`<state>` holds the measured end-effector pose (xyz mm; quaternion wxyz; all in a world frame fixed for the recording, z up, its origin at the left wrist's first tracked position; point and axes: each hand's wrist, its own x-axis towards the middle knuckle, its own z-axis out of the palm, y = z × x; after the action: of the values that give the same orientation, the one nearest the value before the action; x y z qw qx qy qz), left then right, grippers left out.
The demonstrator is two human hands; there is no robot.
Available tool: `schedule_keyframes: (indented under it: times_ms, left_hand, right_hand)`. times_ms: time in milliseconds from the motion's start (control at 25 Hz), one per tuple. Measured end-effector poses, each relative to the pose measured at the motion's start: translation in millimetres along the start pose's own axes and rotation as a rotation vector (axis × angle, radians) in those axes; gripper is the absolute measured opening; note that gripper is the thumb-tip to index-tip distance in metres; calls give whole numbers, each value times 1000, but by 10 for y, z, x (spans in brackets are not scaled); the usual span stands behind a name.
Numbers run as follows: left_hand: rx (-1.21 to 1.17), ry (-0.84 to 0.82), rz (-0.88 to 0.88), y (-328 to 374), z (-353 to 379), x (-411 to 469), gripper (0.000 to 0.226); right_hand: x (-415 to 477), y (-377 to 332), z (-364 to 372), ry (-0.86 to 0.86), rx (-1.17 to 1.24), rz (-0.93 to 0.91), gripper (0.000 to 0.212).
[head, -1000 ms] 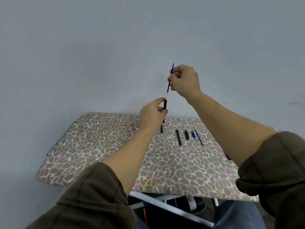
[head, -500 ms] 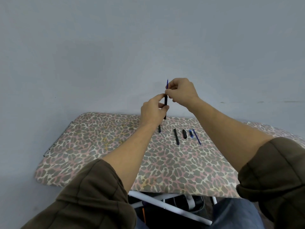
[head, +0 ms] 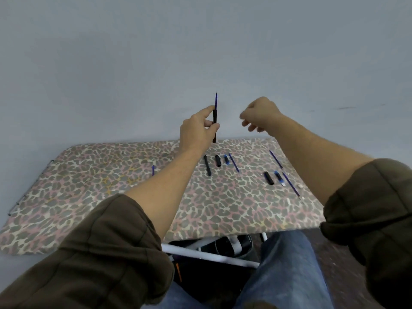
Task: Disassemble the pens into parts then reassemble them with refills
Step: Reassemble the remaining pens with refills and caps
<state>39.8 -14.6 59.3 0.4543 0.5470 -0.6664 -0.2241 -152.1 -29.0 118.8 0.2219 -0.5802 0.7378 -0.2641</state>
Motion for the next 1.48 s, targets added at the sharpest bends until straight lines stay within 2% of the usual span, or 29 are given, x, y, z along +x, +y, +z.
schedule_keyframes:
  times_ms: [80, 200, 320, 560, 720, 920, 1040, 1160, 1240, 1320, 1480]
  left_hand:
    - [-24, -12, 28, 87, 145, -11, 54]
    - [-27, -57, 49, 184, 360, -34, 53]
    - [-25, -96, 55, 220, 535, -49, 52]
    - [-14, -113, 30, 221, 686, -7, 52]
    - [-4, -127, 24, 180, 737, 12, 53]
    - [-1, -131, 12, 162, 733, 2, 53]
    - [-19, -119, 5, 191, 661, -10, 53]
    - [-19, -117, 13, 204, 560, -22, 58]
    - [-25, -107, 21, 204, 468, -21, 61]
    - [-17, -87, 31, 202, 371, -12, 60]
    - [21, -68, 48, 181, 217, -12, 58]
  right_hand:
    - [-6, 366, 4, -104, -263, 78, 18]
    - [-81, 839, 114, -194, -454, 143, 16]
    - [-134, 1128, 210, -232, -539, 163, 11]
    - [-87, 1339, 279, -164, -679, 112, 7]
    - [-49, 1457, 368, -192, -688, 121, 20]
    - [18, 1442, 353, -184, -682, 120, 20]
    - [145, 1110, 120, -76, -556, 56, 20]
    - [260, 590, -95, 62, -91, -52, 18]
    - [212, 216, -159, 112, 251, -136, 16]
    - [147, -93, -181, 131, 485, -202, 12]
    - [41, -431, -138, 159, 614, -266, 15]
